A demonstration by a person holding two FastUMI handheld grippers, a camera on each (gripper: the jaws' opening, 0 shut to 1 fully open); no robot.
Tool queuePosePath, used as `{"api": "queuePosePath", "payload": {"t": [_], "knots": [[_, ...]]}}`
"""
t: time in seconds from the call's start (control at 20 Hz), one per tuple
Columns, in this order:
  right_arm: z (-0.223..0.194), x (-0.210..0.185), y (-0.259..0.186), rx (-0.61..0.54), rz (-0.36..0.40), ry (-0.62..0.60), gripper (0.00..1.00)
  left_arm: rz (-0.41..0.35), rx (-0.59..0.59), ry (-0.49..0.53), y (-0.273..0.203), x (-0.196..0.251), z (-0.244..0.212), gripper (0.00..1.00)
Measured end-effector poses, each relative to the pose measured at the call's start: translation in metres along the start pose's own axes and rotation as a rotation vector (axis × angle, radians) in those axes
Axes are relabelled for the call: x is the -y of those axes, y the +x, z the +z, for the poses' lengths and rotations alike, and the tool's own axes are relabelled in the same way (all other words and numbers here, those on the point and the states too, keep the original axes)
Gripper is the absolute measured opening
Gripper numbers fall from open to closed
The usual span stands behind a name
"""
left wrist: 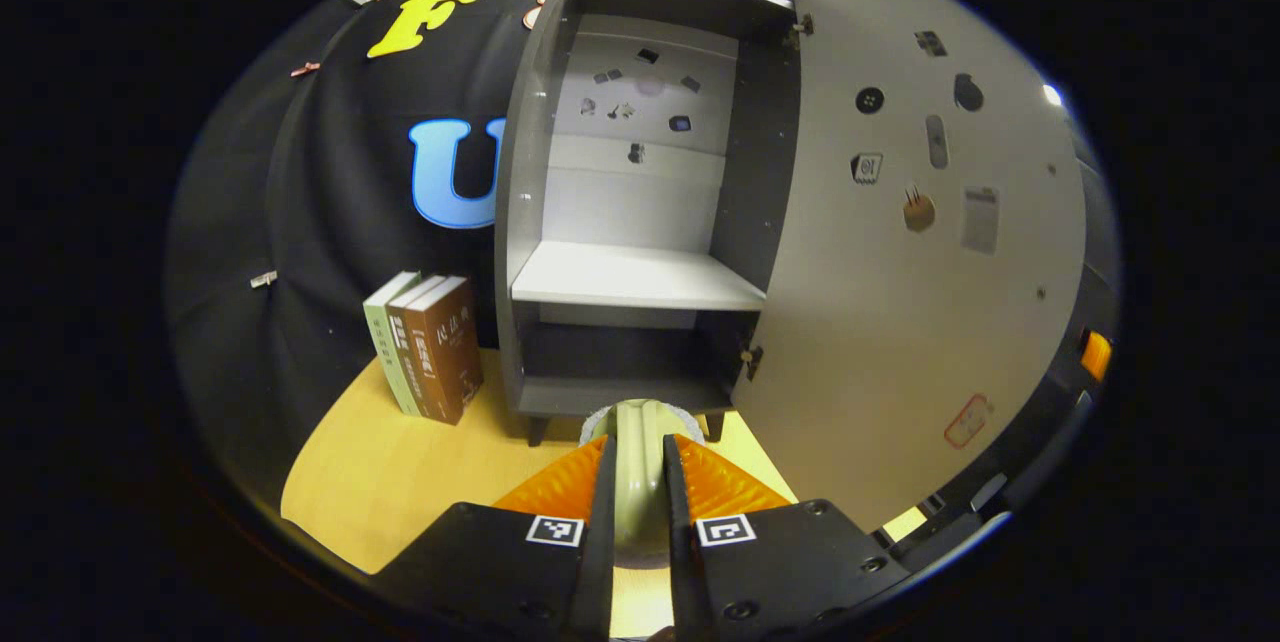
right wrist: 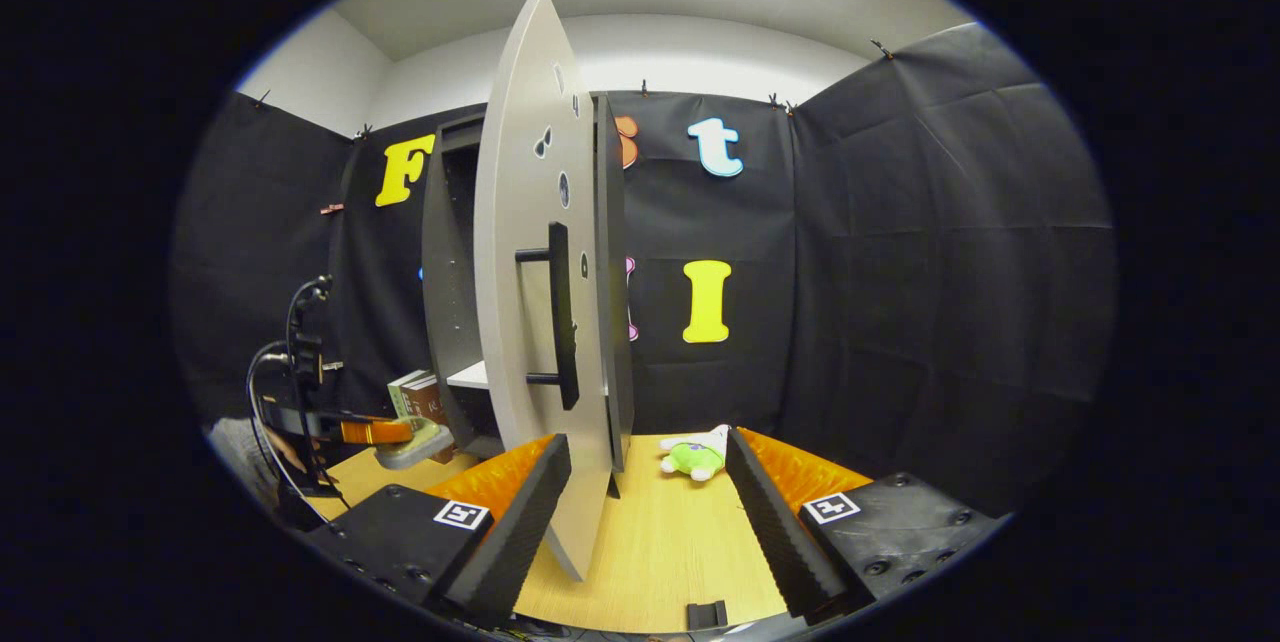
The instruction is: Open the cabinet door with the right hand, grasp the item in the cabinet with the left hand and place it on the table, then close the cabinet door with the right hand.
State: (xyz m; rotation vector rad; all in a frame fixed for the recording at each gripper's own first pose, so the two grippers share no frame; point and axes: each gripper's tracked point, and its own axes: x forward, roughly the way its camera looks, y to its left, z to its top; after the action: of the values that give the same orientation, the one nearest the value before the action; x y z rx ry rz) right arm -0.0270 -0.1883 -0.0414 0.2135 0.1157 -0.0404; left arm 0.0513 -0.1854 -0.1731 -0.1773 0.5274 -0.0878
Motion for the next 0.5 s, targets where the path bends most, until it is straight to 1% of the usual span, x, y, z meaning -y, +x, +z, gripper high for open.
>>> {"api": "queuePosePath", "payload": {"t": [0.2, 0.3, 0.35, 0.5], "knots": [[-0.005, -0.009, 0.008, -0.018, 0.066, -0.007, 0.98, 0.030, -0.109, -0.076, 0.010, 0.000, -0.070, 0.28], [-0.014, -0.007, 0.016, -0.045, 0.089, -0.011, 0.98, 0.063, -0.155, -0.075, 0.019, -0.003, -0.103, 0.28], [-0.018, -0.007, 0.022, -0.057, 0.102, -0.017, 0.98, 0.072, -0.165, -0.065, 0.024, -0.003, -0.117, 0.27], [-0.032, -0.006, 0.036, -0.103, 0.144, -0.044, 0.98, 0.041, -0.202, -0.079, 0.035, 0.011, -0.162, 0.27]]}}
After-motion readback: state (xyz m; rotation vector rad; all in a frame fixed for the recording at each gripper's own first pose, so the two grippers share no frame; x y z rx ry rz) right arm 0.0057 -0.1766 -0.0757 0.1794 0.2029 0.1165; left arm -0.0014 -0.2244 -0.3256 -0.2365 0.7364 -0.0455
